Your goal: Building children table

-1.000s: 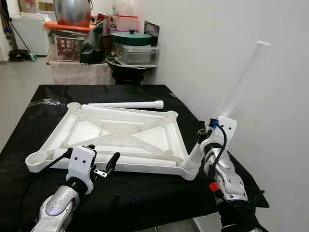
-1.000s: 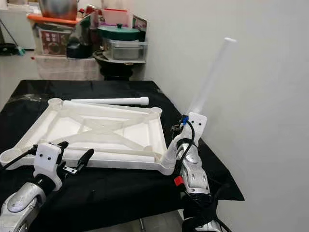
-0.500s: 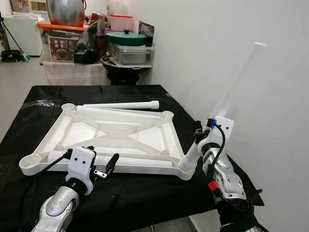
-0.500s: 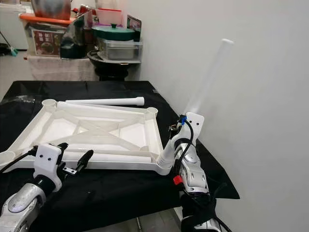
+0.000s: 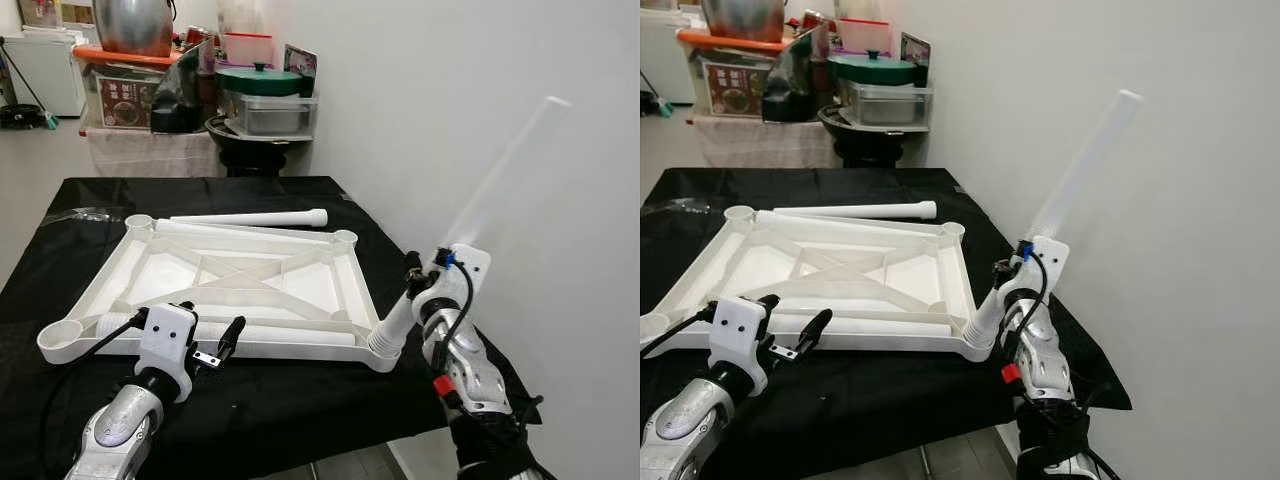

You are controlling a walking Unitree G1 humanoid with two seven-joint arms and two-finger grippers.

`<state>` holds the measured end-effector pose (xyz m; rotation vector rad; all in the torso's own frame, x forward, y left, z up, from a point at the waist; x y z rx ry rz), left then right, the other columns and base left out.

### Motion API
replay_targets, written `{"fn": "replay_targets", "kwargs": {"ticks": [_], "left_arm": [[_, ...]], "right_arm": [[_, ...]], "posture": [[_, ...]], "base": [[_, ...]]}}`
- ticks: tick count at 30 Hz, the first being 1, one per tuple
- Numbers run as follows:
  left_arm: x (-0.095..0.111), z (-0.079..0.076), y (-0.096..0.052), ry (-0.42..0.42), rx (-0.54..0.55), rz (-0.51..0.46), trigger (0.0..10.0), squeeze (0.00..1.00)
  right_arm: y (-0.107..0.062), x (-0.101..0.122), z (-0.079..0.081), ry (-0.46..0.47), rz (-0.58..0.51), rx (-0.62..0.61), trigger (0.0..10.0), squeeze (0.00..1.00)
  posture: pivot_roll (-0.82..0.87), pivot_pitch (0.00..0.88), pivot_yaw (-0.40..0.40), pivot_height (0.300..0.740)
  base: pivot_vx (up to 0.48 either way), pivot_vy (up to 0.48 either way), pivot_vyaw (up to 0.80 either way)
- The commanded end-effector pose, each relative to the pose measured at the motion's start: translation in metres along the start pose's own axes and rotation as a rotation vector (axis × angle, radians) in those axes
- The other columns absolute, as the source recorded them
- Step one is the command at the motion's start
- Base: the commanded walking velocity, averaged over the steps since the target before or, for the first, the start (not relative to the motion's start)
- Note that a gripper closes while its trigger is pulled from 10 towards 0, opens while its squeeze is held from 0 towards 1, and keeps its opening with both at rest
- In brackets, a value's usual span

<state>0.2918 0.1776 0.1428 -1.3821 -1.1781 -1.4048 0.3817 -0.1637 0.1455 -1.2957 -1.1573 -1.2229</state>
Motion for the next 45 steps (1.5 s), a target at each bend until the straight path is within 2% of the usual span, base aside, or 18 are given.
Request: {"fn": "replay_targets", "kwargs": {"ticks": [1,8,15,16,18,20,23,26,29,31,32,35,40,41,43,44,45], "left_arm": [[0.0,0.001,0.002,0.01,0.004,-0.002,10.0,0.0],[-0.001,0.0,0.002,0.005,0.004,0.0,10.0,0.0],[-0.001,0.0,0.001,0.003,0.004,0.001,10.0,0.0],[-0.002,0.0,0.001,0.001,0.003,0.003,10.0,0.0],[-0.002,0.0,0.001,0.001,0.003,0.003,10.0,0.0],[-0.002,0.0,0.001,-0.001,0.004,0.005,10.0,0.0],[-0.002,0.001,0.001,-0.001,0.004,0.005,10.0,0.0],[-0.002,0.001,0.001,-0.004,0.006,0.005,10.0,0.0],[-0.003,0.001,0.001,-0.006,0.006,0.006,10.0,0.0],[-0.003,0.0,0.001,-0.01,0.003,0.009,10.0,0.0],[-0.003,0.0,0.001,-0.01,0.003,0.009,10.0,0.0],[-0.004,-0.001,0.002,-0.011,0.001,0.009,10.0,0.0],[-0.003,0.0,0.002,-0.011,0.003,0.009,10.0,0.0],[-0.003,0.001,0.002,-0.011,0.006,0.01,10.0,0.0],[-0.004,0.002,0.0,-0.012,0.017,0.011,10.0,0.0],[-0.005,0.003,-0.002,-0.014,0.022,0.012,10.0,0.0],[-0.005,0.003,-0.002,-0.014,0.022,0.012,10.0,0.0]], "right_arm": [[-0.011,-0.052,-0.003,-0.108,0.185,0.029,0.0,0.0],[-0.007,-0.044,0.01,-0.182,0.142,0.163,0.0,0.0],[-0.002,-0.033,0.017,-0.164,0.083,0.262,0.0,0.0],[-0.002,-0.014,0.027,-0.145,-0.029,0.416,0.0,0.0],[-0.002,-0.014,0.027,-0.145,-0.029,0.416,0.0,0.0],[-0.007,0.002,0.038,-0.127,-0.112,0.579,0.0,0.0],[-0.009,0.005,0.042,-0.134,-0.13,0.64,0.0,0.0],[-0.02,0.009,0.057,-0.216,-0.151,0.843,0.0,0.0],[-0.024,0.011,0.062,-0.225,-0.158,0.906,0.0,0.0],[-0.031,0.015,0.07,-0.221,-0.174,1.035,0.0,0.0],[-0.031,0.015,0.07,-0.221,-0.174,1.035,0.0,0.0],[-0.034,0.015,0.072,-0.23,-0.177,1.149,0.0,0.0],[-0.031,0.016,0.072,-0.232,-0.174,1.168,0.0,0.0],[-0.026,0.018,0.071,-0.22,-0.171,1.137,0.0,0.0],[-0.014,0.013,0.071,-0.31,-0.142,1.015,0.0,0.0],[-0.009,0.009,0.07,-0.307,-0.108,0.932,0.0,0.0],[-0.009,0.009,0.07,-0.307,-0.108,0.932,0.0,0.0]], "posture": [[0.08,0.0,-0.087,0.74],[0.08,0.0,-0.09,0.74],[0.08,0.0,-0.093,0.74],[0.08,0.0,-0.093,0.74],[0.08,0.0,-0.093,0.74],[0.08,0.0,-0.093,0.74],[0.08,0.0,-0.093,0.74],[0.09,0.0,-0.096,0.74],[0.09,0.0,-0.096,0.74],[0.09,0.0,-0.096,0.74],[0.09,0.0,-0.096,0.74],[0.09,0.0,-0.099,0.74],[0.09,0.0,-0.101,0.74],[0.1,0.0,-0.109,0.74],[0.1,0.0,-0.112,0.74],[0.1,0.0,-0.112,0.74],[0.1,0.0,-0.112,0.74]], "base": [[0.0,0.0,0.0],[0.0,0.0,0.0],[0.0,0.0,0.0],[0.0,0.0,0.0],[0.0,0.0,0.0],[0.0,0.0,0.0],[0.0,0.0,0.0],[0.0,0.0,0.0],[0.0,0.0,0.0],[0.0,0.0,0.0],[0.0,0.0,0.0],[0.0,0.0,0.0],[0.0,0.0,0.0],[0.0,0.0,0.0],[0.0,0.0,0.0],[0.0,0.0,0.0],[0.0,0.0,0.0]]}}
Point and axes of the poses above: a point about 5 cm out from each wrist's last joint towards the gripper, its own y axis pointing out of the wrist towards the gripper, its own x axis along the axis of the wrist's last joint, z = x × y, the point moved 3 cm from there along y, pointing out of the wrist towards the gripper, and after that the axes turned 11 degrees about -y, right-handed, at the moved point
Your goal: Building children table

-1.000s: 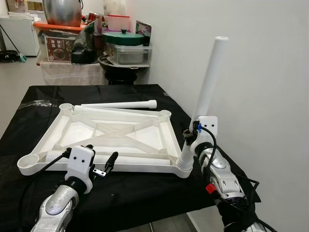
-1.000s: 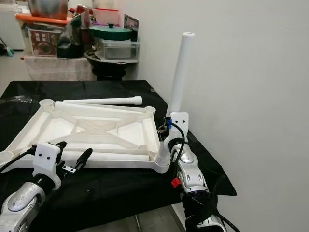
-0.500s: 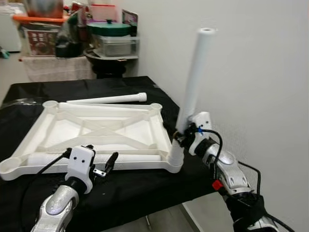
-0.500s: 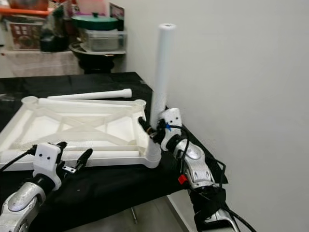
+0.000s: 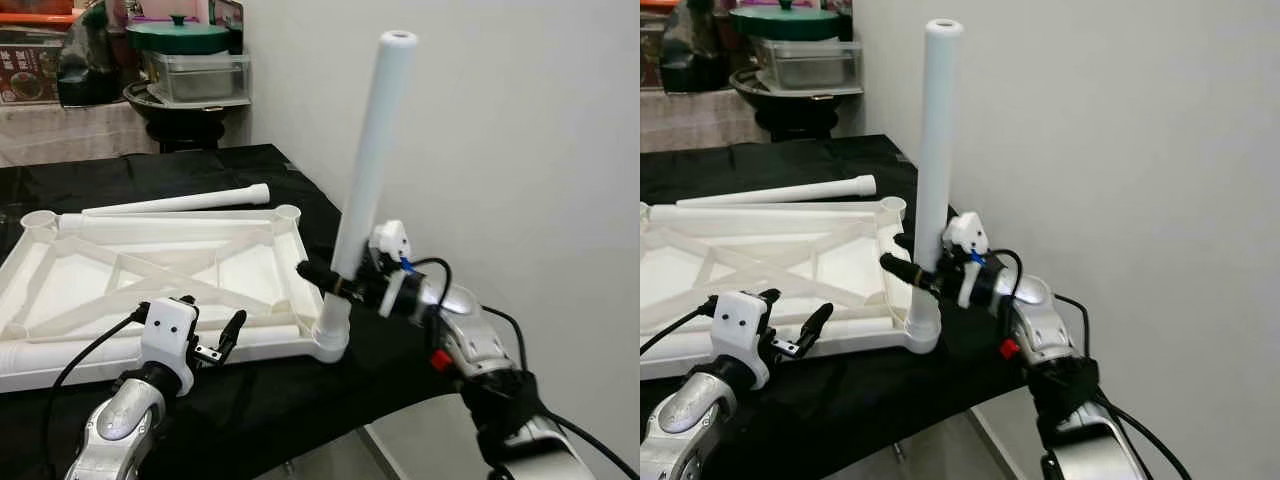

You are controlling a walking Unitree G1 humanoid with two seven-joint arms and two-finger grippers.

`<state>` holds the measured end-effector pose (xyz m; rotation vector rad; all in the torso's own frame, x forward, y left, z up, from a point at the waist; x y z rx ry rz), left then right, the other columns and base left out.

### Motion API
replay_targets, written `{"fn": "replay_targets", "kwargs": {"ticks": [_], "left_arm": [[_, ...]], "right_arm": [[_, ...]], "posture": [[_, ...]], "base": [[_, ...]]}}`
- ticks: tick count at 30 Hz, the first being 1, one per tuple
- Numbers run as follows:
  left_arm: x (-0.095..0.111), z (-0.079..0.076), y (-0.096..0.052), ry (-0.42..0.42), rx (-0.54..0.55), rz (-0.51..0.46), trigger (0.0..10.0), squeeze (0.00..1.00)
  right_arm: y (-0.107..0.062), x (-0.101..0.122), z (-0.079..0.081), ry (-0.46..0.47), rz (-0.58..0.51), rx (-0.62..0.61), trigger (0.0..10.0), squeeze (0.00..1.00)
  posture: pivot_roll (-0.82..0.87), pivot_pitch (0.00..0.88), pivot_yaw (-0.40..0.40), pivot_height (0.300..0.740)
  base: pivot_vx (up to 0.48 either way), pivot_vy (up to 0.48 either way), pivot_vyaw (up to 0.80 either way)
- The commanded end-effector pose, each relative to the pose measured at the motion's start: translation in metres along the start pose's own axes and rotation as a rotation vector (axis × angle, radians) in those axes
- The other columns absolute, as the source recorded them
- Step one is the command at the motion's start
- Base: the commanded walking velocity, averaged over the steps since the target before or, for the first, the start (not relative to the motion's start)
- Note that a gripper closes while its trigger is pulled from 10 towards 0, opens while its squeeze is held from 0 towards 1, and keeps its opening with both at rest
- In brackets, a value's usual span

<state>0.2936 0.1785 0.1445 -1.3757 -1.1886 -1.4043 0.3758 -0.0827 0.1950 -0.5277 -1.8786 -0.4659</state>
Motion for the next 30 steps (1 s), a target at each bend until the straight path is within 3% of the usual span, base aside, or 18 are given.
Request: {"fn": "replay_targets", "kwargs": {"ticks": [1,8,12,19,30], "left_arm": [[-0.006,0.001,-0.004,-0.014,0.019,0.02,10.0,0.0],[-0.008,0.001,-0.006,-0.018,0.021,0.024,10.0,0.0],[-0.006,0.004,-0.002,-0.024,0.026,0.022,10.0,0.0],[-0.008,0.004,-0.002,-0.027,0.032,0.025,10.0,0.0],[-0.007,0.006,0.002,-0.022,0.036,0.021,10.0,0.0]], "right_arm": [[-0.01,-0.045,0.005,0.074,0.206,-0.105,0.0,0.0],[-0.014,-0.063,0.021,0.163,0.285,-0.15,0.0,0.0],[-0.029,-0.093,0.021,0.365,0.407,-0.389,0.0,0.0],[-0.05,-0.111,0.018,0.455,0.484,-0.635,0.0,0.0],[-0.05,-0.111,0.026,0.5,0.512,-0.701,0.0,0.0]], "posture": [[0.1,0.0,-0.113,0.74],[0.1,0.0,-0.104,0.74],[0.09,0.0,-0.101,0.74],[0.09,0.0,-0.096,0.74],[0.08,0.0,-0.088,0.74]], "base": [[0.0,0.0,0.0],[0.0,0.0,0.0],[0.0,0.0,0.0],[0.0,0.0,0.0],[0.0,0.0,0.0]]}}
Point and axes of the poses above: a point about 5 cm out from each wrist's last joint towards the gripper, its own y axis pointing out of the wrist towards the gripper, its own x axis along the axis of the wrist's last joint, z = x × y, the point moved 3 cm from there along y, pointing out of the wrist towards the gripper, and after that the axes turned 11 degrees about -y, right-handed, at the moved point
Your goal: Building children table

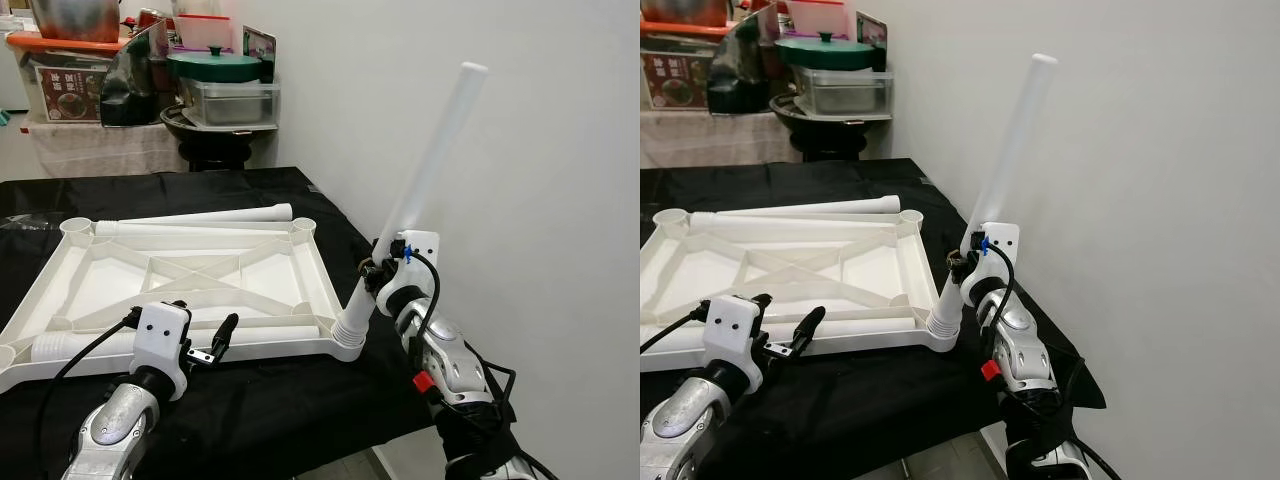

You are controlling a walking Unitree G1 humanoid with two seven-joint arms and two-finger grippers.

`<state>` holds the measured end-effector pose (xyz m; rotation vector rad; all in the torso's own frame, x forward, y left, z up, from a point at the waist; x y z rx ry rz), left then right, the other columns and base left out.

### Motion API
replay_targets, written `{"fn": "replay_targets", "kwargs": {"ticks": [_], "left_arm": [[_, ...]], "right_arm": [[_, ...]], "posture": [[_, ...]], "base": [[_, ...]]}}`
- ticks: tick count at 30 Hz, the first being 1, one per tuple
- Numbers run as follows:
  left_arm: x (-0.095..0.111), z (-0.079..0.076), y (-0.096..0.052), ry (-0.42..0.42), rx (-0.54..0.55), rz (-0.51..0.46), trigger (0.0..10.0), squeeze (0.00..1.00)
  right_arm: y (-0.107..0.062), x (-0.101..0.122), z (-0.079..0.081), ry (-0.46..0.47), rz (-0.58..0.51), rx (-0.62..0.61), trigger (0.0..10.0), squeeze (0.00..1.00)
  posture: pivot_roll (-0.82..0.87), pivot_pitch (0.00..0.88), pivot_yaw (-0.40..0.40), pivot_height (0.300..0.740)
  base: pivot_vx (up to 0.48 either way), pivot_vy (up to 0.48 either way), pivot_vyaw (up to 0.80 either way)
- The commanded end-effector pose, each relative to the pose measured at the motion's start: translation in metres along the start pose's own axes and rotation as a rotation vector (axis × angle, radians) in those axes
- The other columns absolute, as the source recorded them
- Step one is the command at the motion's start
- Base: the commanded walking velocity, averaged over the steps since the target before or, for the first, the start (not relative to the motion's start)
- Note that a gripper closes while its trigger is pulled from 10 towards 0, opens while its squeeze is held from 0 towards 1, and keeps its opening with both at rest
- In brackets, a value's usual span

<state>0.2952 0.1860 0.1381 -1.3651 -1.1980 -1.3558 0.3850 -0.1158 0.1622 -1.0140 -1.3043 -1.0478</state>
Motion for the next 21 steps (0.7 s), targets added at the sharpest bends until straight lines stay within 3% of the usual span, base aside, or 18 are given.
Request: {"fn": "replay_targets", "kwargs": {"ticks": [1,4,5,8,9,10,12,14,15,16,17,18,19,20,21], "left_arm": [[-0.001,-0.002,0.003,-0.013,-0.003,0.0,10.0,0.0],[-0.001,-0.003,0.003,-0.012,-0.004,-0.001,10.0,0.0],[-0.001,-0.003,0.004,-0.013,-0.007,-0.001,10.0,0.0],[-0.001,-0.004,0.004,-0.018,-0.016,0.001,10.0,0.0],[-0.001,-0.007,0.003,-0.023,-0.034,0.0,10.0,0.0],[-0.001,-0.007,0.003,-0.023,-0.034,0.0,10.0,0.0],[-0.001,-0.007,0.003,-0.024,-0.038,0.0,10.0,0.0],[-0.001,-0.007,0.003,-0.024,-0.038,0.0,10.0,0.0],[-0.001,-0.007,0.003,-0.024,-0.044,0.0,10.0,0.0],[-0.001,-0.007,0.003,-0.024,-0.044,0.0,10.0,0.0],[-0.001,-0.008,0.003,-0.024,-0.048,0.0,10.0,0.0],[-0.001,-0.007,0.004,-0.024,-0.052,-0.001,10.0,0.0],[-0.001,-0.007,0.004,-0.024,-0.052,-0.001,10.0,0.0],[0.0,-0.007,0.004,-0.024,-0.055,-0.001,10.0,0.0],[0.0,-0.007,0.004,-0.024,-0.055,-0.001,10.0,0.0]], "right_arm": [[-0.024,-0.083,-0.005,0.051,0.362,-0.04,0.0,0.0],[-0.022,-0.08,-0.008,0.065,0.359,-0.051,0.0,0.0],[-0.018,-0.074,-0.011,0.086,0.343,-0.052,0.7,0.0],[-0.013,-0.063,-0.014,0.12,0.312,-0.043,0.7,0.0],[-0.004,-0.03,-0.008,0.115,0.183,0.12,1.6,0.0],[-0.004,-0.03,-0.008,0.115,0.183,0.12,1.6,0.0],[-0.001,-0.001,-0.005,0.119,0.081,0.241,2.0,0.0],[-0.001,0.004,-0.005,0.123,0.067,0.256,2.0,0.0],[-0.001,0.026,-0.01,0.085,-0.008,0.297,3.5,0.0],[-0.001,0.026,-0.01,0.085,-0.008,0.297,3.5,0.0],[-0.001,0.041,-0.014,0.054,-0.055,0.324,3.5,0.0],[-0.001,0.059,-0.018,0.003,-0.108,0.351,4.9,0.0],[-0.001,0.059,-0.018,0.003,-0.108,0.351,4.9,0.0],[-0.002,0.073,-0.021,-0.044,-0.152,0.373,8.1,0.0],[-0.002,0.073,-0.021,-0.044,-0.152,0.373,8.1,0.0]], "posture": [[0.08,0.0,-0.088,0.74],[0.08,0.0,-0.088,0.74],[0.08,0.0,-0.089,0.74],[0.08,0.0,-0.088,0.74],[0.08,0.0,-0.086,0.74],[0.08,0.0,-0.086,0.74],[0.08,0.0,-0.086,0.74],[0.08,0.0,-0.086,0.74],[0.08,0.0,-0.081,0.74],[0.08,0.0,-0.081,0.74],[0.08,0.0,-0.081,0.74],[0.08,0.0,-0.078,0.74],[0.08,0.0,-0.078,0.74],[0.08,0.0,-0.078,0.74],[0.08,0.0,-0.078,0.74]], "base": [[0.0,0.0,0.0],[0.0,0.0,0.0],[0.0,0.0,0.0],[0.0,0.0,0.0],[0.0,0.0,0.0],[0.0,0.0,0.0],[0.0,0.0,0.0],[0.0,0.0,0.0],[0.0,0.0,0.0],[0.0,0.0,0.0],[0.0,0.0,0.0],[0.0,0.0,0.0],[0.0,0.0,0.0],[0.0,0.0,0.0],[0.0,0.0,0.0]]}}
Point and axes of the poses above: a point about 5 cm out from each wrist's last joint towards the gripper, its own y axis pointing out of the wrist towards the gripper, its own x axis along the axis of the wrist's last joint, z = x × y, the point moved 3 cm from there along y, pointing out of the wrist towards the gripper, and after that the axes turned 11 degrees about -y, right-handed, at the moved point
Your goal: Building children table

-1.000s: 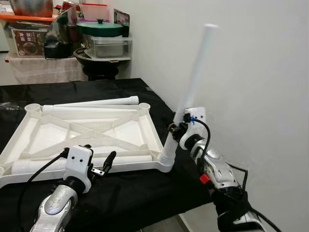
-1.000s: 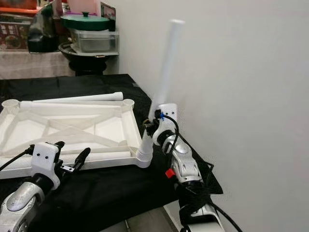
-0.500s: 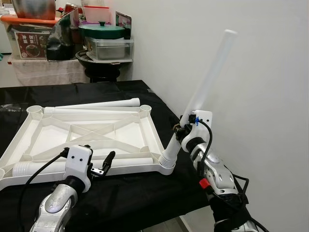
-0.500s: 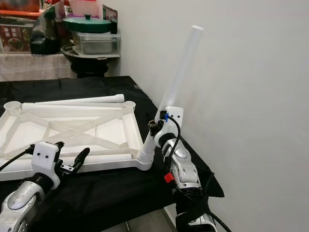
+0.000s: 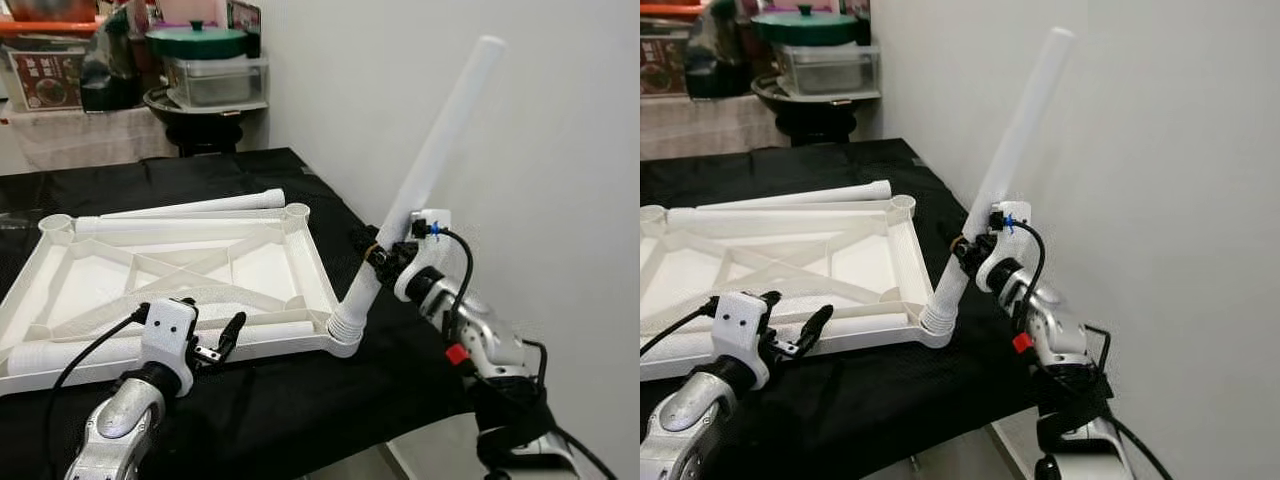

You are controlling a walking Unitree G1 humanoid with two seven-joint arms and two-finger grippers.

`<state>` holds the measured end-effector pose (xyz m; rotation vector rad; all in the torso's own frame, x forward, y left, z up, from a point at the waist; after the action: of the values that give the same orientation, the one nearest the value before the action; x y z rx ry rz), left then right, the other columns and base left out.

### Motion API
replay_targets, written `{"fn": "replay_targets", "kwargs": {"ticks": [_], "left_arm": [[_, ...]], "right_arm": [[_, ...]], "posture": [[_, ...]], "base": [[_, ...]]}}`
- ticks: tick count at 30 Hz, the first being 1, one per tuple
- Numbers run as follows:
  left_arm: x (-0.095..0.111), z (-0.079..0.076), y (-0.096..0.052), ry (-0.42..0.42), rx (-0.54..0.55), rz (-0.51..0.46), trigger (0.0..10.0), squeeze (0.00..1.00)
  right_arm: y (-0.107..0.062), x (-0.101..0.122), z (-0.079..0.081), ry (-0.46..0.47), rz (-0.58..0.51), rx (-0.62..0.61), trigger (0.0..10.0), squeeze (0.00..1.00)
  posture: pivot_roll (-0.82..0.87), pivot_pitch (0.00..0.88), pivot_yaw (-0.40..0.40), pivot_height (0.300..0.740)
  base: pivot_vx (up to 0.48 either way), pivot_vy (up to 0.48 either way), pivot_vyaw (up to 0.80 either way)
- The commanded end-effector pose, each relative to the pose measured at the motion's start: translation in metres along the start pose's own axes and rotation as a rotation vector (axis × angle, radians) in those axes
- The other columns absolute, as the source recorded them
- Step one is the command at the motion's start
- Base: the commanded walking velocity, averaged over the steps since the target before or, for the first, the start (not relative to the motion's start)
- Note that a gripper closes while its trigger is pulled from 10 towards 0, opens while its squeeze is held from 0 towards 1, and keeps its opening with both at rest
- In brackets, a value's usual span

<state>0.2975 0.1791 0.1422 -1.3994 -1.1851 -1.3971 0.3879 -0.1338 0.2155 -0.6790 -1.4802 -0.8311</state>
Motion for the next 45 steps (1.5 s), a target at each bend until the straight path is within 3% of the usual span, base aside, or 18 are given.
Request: {"fn": "replay_targets", "kwargs": {"ticks": [1,2,8,12,16,19,20,22,24,27,30,31,33,38,45], "left_arm": [[-0.004,-0.001,0.0,-0.018,-0.007,0.009,10.0,0.0],[-0.003,-0.001,0.0,-0.019,-0.01,0.007,10.0,0.0],[-0.003,-0.004,-0.001,-0.03,-0.037,0.009,10.0,0.0],[-0.003,-0.005,-0.001,-0.027,-0.044,0.011,10.0,0.0],[-0.002,-0.006,0.0,-0.029,-0.049,0.008,10.0,0.0],[0.001,-0.017,0.0,-0.065,-0.14,0.01,10.0,0.0],[0.002,-0.024,0.0,-0.085,-0.19,0.014,10.0,0.0],[0.0,-0.037,-0.006,-0.083,-0.322,0.053,10.0,0.0],[-0.001,-0.041,-0.009,-0.072,-0.378,0.075,10.0,0.0],[0.0,-0.042,-0.009,-0.075,-0.387,0.074,10.0,0.0],[0.0,-0.045,-0.008,-0.06,-0.411,0.084,10.0,0.0],[0.0,-0.045,-0.008,-0.06,-0.411,0.084,10.0,0.0],[-0.001,-0.044,-0.007,-0.044,-0.396,0.081,10.0,0.0],[0.005,-0.036,-0.004,-0.04,-0.352,0.055,10.0,0.0],[0.008,-0.042,-0.002,-0.062,-0.38,0.047,10.0,0.0]], "right_arm": [[-0.001,0.019,-0.003,-0.062,-0.055,0.006,8.1,0.0],[0.0,0.031,-0.006,-0.096,-0.088,0.009,10.0,0.0],[0.002,0.068,-0.006,-0.101,-0.224,0.026,10.0,0.0],[0.002,0.072,0.008,-0.119,-0.248,0.095,10.0,0.0],[0.002,0.073,0.011,-0.113,-0.254,0.114,10.0,0.0],[0.004,0.071,0.021,-0.124,-0.263,0.17,10.0,0.0],[0.006,0.071,0.025,-0.132,-0.266,0.196,10.0,0.0],[0.012,0.07,0.052,-0.132,-0.269,0.305,10.0,0.0],[0.016,0.071,0.072,-0.109,-0.273,0.377,10.0,0.0],[0.018,0.07,0.082,-0.099,-0.27,0.41,10.0,0.0],[0.019,0.059,0.109,-0.08,-0.258,0.495,10.0,0.0],[0.019,0.059,0.109,-0.08,-0.258,0.495,10.0,0.0],[0.016,0.055,0.124,-0.067,-0.253,0.554,10.0,0.0],[0.011,0.049,0.133,-0.061,-0.234,0.602,10.0,0.0],[0.007,0.043,0.143,-0.039,-0.215,0.628,10.0,0.0]], "posture": [[0.08,0.0,-0.078,0.74],[0.08,0.0,-0.078,0.74],[0.08,0.0,-0.071,0.74],[0.08,0.0,-0.07,0.74],[0.08,0.0,-0.07,0.74],[0.08,0.0,-0.064,0.74],[0.08,0.0,-0.064,0.74],[0.08,0.0,-0.059,0.74],[0.08,0.0,-0.059,0.74],[0.08,0.0,-0.058,0.74],[0.08,0.0,-0.061,0.74],[0.08,0.0,-0.061,0.74],[0.08,0.0,-0.06,0.74],[0.08,0.0,-0.059,0.74],[0.08,0.0,-0.058,0.74]], "base": [[0.0,0.0,0.0],[0.0,0.0,0.0],[0.0,0.0,0.0],[0.0,0.0,0.0],[0.0,0.0,0.0],[0.0,0.0,0.0],[0.0,0.0,0.0],[0.0,0.0,0.0],[0.0,0.0,0.0],[0.0,0.0,0.0],[0.0,0.0,0.0],[0.0,0.0,0.0],[0.0,0.0,0.0],[0.0,0.0,0.0],[0.0,0.0,0.0]]}}
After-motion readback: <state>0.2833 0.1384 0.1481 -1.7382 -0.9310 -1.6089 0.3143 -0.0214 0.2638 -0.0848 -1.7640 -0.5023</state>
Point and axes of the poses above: a point about 5 cm out from each wrist's last joint towards the gripper, its own y axis pointing out of the wrist towards the gripper, its own x axis along the axis of the wrist's last joint, z = x × y, the point moved 3 cm from there along y, pointing out of the wrist towards the gripper, and after that the axes turned 11 degrees about -y, right-handed, at the moved point
